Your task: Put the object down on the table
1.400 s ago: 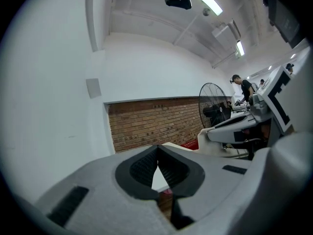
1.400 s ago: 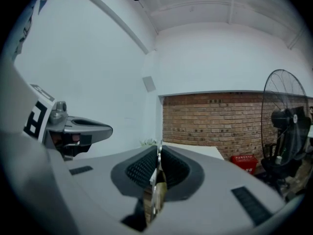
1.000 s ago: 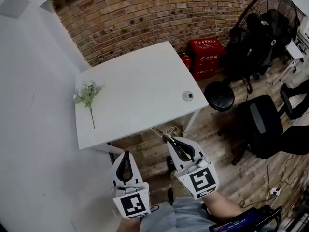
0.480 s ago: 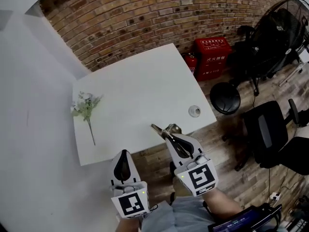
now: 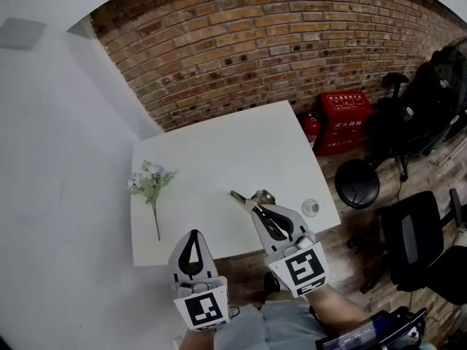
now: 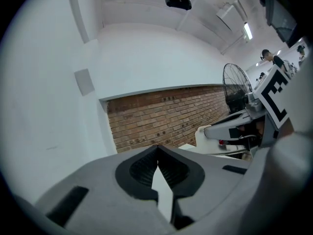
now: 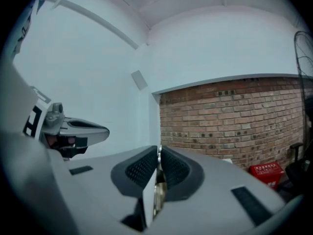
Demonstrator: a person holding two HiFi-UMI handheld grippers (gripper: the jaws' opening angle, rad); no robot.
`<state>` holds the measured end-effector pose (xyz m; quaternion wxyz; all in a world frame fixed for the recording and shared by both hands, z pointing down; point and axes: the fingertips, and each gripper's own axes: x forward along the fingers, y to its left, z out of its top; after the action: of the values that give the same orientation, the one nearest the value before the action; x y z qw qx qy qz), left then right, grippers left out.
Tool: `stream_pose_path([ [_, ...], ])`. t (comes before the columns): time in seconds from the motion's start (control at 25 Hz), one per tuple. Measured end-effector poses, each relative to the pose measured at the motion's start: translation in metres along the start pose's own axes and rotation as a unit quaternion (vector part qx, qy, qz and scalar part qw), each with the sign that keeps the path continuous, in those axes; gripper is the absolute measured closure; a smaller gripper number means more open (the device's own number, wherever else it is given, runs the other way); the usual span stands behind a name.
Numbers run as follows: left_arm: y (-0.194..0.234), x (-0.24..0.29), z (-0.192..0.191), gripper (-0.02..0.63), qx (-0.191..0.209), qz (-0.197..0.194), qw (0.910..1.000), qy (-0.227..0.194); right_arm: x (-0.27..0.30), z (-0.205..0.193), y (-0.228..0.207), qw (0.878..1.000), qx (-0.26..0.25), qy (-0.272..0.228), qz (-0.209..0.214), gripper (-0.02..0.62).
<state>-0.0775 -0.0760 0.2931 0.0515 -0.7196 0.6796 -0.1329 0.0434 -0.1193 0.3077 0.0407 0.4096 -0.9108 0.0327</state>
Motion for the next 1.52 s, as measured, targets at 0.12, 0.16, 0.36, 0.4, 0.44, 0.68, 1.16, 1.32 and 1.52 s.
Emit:
stream_pose_path([
  [0.12,0.011,0.004,0.007,0.598,0.001,0.016,0.9998,-0.008,0.012,0.01,-0.001,1.0,-0.013,-0.013,0.011,0.561],
  [0.16,0.014,0.005,0.008,0.598,0.0,0.021,0.9997,-0.009,0.016,0.01,-0.002,1.0,-0.02,-0.016,0.013,0.561],
  [0.36,0.03,0.012,0.008,0.598,-0.007,0.042,0.9991,-0.007,0.035,0.018,0.0,0.999,-0.028,-0.009,0.029,0.561],
  [0.4,0.033,0.013,0.007,0.597,-0.008,0.044,0.999,-0.005,0.04,0.02,0.001,0.999,-0.027,-0.011,0.032,0.561],
  [0.44,0.036,0.015,0.006,0.598,-0.009,0.046,0.9989,-0.003,0.044,0.021,0.002,0.999,-0.028,-0.011,0.034,0.561],
  [0.68,0.053,0.033,-0.001,0.598,-0.015,0.048,0.9987,0.002,0.07,0.025,0.007,0.999,-0.018,-0.008,0.041,0.561],
  [1.16,0.092,0.084,-0.035,0.597,-0.043,0.038,0.998,0.026,0.135,0.001,0.01,0.998,-0.02,0.034,0.043,0.561],
  [1.32,0.101,0.101,-0.048,0.597,-0.048,0.033,0.9974,0.043,0.155,-0.011,0.006,0.998,-0.02,0.048,0.044,0.561],
  [1.52,0.111,0.119,-0.071,0.598,-0.053,0.024,0.9962,0.065,0.178,-0.031,0.008,0.996,-0.005,0.074,0.044,0.561],
])
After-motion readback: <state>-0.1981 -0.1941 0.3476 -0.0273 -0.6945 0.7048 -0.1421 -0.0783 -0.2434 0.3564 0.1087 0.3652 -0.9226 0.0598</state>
